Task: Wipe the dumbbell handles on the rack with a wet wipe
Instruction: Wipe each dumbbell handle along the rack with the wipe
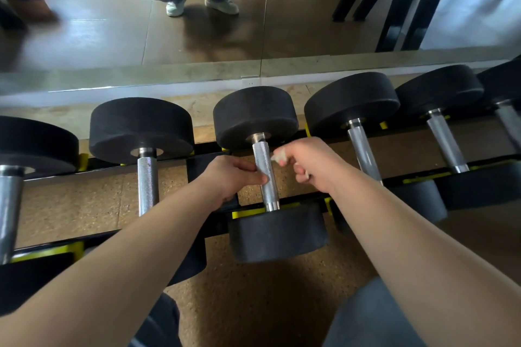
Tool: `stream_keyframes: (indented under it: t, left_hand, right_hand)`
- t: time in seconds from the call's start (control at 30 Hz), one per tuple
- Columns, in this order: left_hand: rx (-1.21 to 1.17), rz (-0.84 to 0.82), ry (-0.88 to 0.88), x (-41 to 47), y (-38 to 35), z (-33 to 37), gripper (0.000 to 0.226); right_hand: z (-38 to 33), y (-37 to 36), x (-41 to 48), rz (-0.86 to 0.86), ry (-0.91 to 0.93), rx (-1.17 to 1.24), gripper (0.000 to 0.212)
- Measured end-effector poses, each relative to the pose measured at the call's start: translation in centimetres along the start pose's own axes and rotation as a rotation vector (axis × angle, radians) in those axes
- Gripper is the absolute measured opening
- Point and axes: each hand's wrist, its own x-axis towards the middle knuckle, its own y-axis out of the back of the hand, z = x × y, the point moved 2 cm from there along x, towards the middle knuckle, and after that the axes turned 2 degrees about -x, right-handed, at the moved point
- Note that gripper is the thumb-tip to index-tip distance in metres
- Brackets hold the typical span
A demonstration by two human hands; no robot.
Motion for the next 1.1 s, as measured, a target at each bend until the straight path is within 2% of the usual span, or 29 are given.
stream_keyframes:
  t: [0.07,0.1,0.23,0.3,0.4,0.47,0.53,0.6,0.67,0.77,0.83,0.97,1.1]
  left_hand:
    - [-0.001,0.004,-0.005,0.1,0.0,0.1,0.033]
    - [0.007,0.003,-0.006,0.0,0.0,0.2,0.035]
    - [0.062,-0.022,0.011,-0.5,0.2,0.5,0.036]
    - [0.052,-0.041,0.031,-0.6,0.6,0.4,0.032]
    - [-0.119,-0.067,0.044,-1.1,2.3,-0.1,0.034]
    - [-0.294,-0.071,0.028,-1.9,4.1,-0.5,0.045]
    - [-0.451,-0.09,-0.01,-2.8,6.2,-1.1,0.057]
    - [-0.496,-0.107,-0.056,-3.6,8.3,-1.9,0.062]
    - [-0.462,-0.098,-0.099,-4.6,10.2,-2.9,0.057]
    - [-0.481,-0.042,-0.144,-5.7,12.5,-4.7,0.045]
    - [-0.512,0.018,-0.171,-5.9,13.6,-6.0,0.039]
    - [-0.516,0.155,-0.224,-6.2,14.8,-8.1,0.033]
    - [-0.476,0.387,-0.282,-6.6,14.5,-9.7,0.024]
  right_hand:
    - [-0.2,0.2,-0.5,0.036,-0.073,0.279,0.027]
    - [-0.1,0.2,-0.7,0.041,-0.075,0.34,0.033]
    - [0.1,-1.0,-1.3,-0.074,0.072,0.292,0.048]
    - [-0.3,-1.8,-1.9,-0.141,0.151,0.249,0.041]
    - [-1.3,-3.0,-3.1,-0.183,0.264,0.164,0.017]
    - [-1.8,-4.0,-3.6,-0.209,0.288,0.171,0.028]
    - [-2.4,-5.2,-4.2,-0.228,0.315,0.153,0.027]
    - [-2.9,-6.7,-4.5,-0.262,0.349,0.085,0.019]
    - [-3.5,-8.6,-4.8,-0.301,0.363,0.004,0.018]
    - [-4.5,-11.8,-5.4,-0.356,0.308,-0.026,0.033]
    - [-5.3,-13.7,-6.0,-0.313,0.355,-0.108,0.039]
    - [-5.9,-17.3,-6.8,-0.092,0.621,-0.51,0.037]
    - [-5.7,-19.8,-6.2,-0.1,0.634,-0.491,0.028]
